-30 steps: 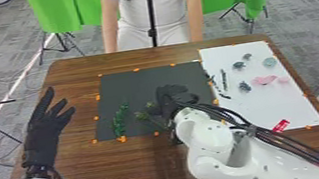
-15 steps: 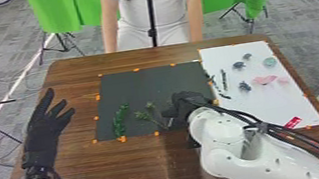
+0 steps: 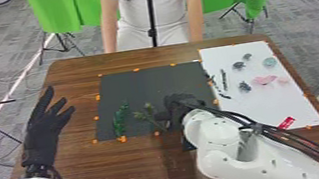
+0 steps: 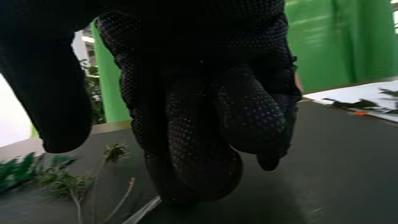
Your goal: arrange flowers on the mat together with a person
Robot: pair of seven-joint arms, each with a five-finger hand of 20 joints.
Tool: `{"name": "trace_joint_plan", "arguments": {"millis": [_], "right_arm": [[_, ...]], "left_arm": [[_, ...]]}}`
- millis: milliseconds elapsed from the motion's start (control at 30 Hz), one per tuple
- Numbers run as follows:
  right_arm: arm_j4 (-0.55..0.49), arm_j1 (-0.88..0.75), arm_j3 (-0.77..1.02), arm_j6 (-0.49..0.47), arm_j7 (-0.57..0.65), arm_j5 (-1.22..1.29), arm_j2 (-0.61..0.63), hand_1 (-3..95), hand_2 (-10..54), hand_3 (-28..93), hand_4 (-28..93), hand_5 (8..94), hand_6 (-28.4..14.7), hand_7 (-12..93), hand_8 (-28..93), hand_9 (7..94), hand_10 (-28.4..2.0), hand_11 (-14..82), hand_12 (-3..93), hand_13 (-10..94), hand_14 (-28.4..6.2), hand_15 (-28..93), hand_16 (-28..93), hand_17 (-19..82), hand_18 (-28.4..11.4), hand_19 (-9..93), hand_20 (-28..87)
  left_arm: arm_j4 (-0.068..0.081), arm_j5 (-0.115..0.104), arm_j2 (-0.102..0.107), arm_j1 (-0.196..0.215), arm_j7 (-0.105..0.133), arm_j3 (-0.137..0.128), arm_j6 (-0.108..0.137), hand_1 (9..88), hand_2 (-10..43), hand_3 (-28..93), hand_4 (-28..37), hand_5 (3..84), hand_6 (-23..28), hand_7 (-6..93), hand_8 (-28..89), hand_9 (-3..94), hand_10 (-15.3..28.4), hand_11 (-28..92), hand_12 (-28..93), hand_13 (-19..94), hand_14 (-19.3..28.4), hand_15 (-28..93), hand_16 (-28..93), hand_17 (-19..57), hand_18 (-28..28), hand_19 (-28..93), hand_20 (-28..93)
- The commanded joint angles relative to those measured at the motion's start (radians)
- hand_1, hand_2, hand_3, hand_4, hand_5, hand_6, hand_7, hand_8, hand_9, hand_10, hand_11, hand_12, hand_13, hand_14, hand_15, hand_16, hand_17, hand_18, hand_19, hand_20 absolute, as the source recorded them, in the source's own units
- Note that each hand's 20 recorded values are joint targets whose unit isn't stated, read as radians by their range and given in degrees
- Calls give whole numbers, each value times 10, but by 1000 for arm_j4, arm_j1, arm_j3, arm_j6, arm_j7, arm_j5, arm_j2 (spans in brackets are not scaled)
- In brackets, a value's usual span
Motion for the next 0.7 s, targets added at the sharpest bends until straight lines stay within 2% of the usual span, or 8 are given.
{"name": "trace_joint_plan", "arguments": {"millis": [33, 200, 400, 433, 500, 567, 667, 700], "right_arm": [[7, 0, -19, -26, -21, 8, -37, 262, 140, 548, -153, 783, -33, 104, -105, 837, -155, 455, 249, 701, -171, 773, 204, 235, -272, 813, 266], [8, 14, -37, -13, -22, -27, -34, 261, 140, 548, -153, 785, -33, 103, -105, 838, -155, 454, 247, 702, -171, 772, 202, 235, -272, 811, 268], [-28, 24, -29, 23, -18, -44, 27, 257, 140, 552, -151, 809, -31, 111, -103, 844, -152, 453, 244, 711, -172, 770, 199, 240, -276, 812, 272], [-43, 22, -22, 27, -13, -50, 42, 258, 140, 551, -151, 820, -33, 113, -103, 847, -151, 454, 244, 712, -172, 770, 199, 241, -276, 813, 273], [-70, 19, -8, 64, -12, -51, 75, 253, 135, 559, -150, 834, -31, 121, -100, 860, -147, 451, 243, 719, -170, 770, 199, 247, -278, 815, 274], [-104, 5, 34, 28, -12, -35, 91, 247, 132, 565, -151, 855, -30, 132, -99, 866, -145, 452, 244, 726, -169, 771, 200, 253, -278, 819, 275], [-156, -31, 92, 95, -26, -31, 140, 241, 130, 572, -154, 869, -32, 142, -97, 873, -146, 452, 244, 730, -169, 771, 203, 256, -280, 822, 275], [-177, -53, 120, 137, -36, -9, 162, 240, 130, 573, -155, 872, -33, 144, -96, 873, -146, 453, 245, 731, -169, 771, 204, 256, -280, 823, 275]], "left_arm": [[12, 6, -10, -7, -6, 5, -13, 233, 37, 775, -264, 231, -27, 134, -104, 282, 124, 103, 126, 243, 192, 238, -6, -101, 261, 476, 8], [12, 5, -7, -7, 0, 7, -13, 232, 38, 775, -262, 232, -26, 133, -104, 282, 124, 102, 125, 242, 192, 236, -6, -101, 262, 476, 9], [-3, -3, 0, 33, 16, -11, 9, 232, 39, 773, -262, 233, -26, 132, -104, 282, 124, 103, 126, 242, 193, 237, -5, -101, 262, 477, 8], [-1, -1, -4, 33, 10, -13, 4, 232, 39, 773, -262, 233, -25, 132, -104, 282, 124, 103, 126, 242, 193, 238, -5, -101, 262, 477, 8], [-5, -4, -3, 44, 18, -14, 9, 232, 39, 773, -261, 233, -25, 131, -104, 282, 124, 102, 125, 242, 193, 238, -5, -102, 262, 478, 8], [-9, -9, 2, 59, 31, -19, 16, 232, 39, 772, -262, 234, -25, 131, -103, 282, 124, 102, 125, 242, 192, 238, -6, -102, 263, 479, 8], [-12, -10, 6, 66, 44, -17, 22, 228, 39, 767, -266, 234, -24, 130, -103, 282, 124, 103, 126, 241, 192, 236, -6, -102, 263, 480, 8], [-11, -6, 3, 65, 42, -19, 18, 226, 39, 765, -268, 234, -25, 130, -103, 282, 124, 103, 126, 242, 192, 236, -6, -101, 264, 482, 8]]}}
